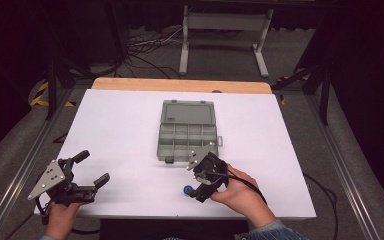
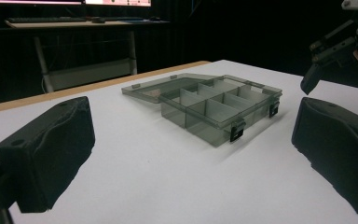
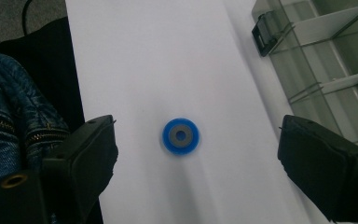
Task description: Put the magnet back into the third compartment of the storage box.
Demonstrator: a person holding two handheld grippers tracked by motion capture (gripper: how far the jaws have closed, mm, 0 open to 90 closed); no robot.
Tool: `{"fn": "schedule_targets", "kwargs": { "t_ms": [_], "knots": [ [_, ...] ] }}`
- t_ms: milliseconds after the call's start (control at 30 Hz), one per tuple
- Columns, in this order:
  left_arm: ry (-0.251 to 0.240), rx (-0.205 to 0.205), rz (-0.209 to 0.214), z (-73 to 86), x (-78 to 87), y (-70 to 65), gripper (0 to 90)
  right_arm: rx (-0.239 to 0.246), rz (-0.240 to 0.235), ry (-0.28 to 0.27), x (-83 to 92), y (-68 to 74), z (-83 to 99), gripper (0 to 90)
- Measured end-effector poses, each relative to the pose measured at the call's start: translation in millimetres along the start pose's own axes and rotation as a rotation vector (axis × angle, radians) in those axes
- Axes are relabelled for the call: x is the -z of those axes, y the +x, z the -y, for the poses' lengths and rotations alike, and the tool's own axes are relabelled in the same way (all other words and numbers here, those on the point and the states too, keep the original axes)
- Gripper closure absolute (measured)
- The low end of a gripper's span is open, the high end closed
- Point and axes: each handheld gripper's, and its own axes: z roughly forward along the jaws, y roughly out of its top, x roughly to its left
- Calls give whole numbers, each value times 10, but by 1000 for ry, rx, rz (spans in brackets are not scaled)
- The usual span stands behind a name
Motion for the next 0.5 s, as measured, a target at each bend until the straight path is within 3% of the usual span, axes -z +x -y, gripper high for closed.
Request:
{"fn": "schedule_targets", "kwargs": {
  "t_ms": [500],
  "knots": [
    [0, -4, 2, -3, 1, 0, 1, 2, -48, 56, -244, 22, 30, 136]
  ]
}}
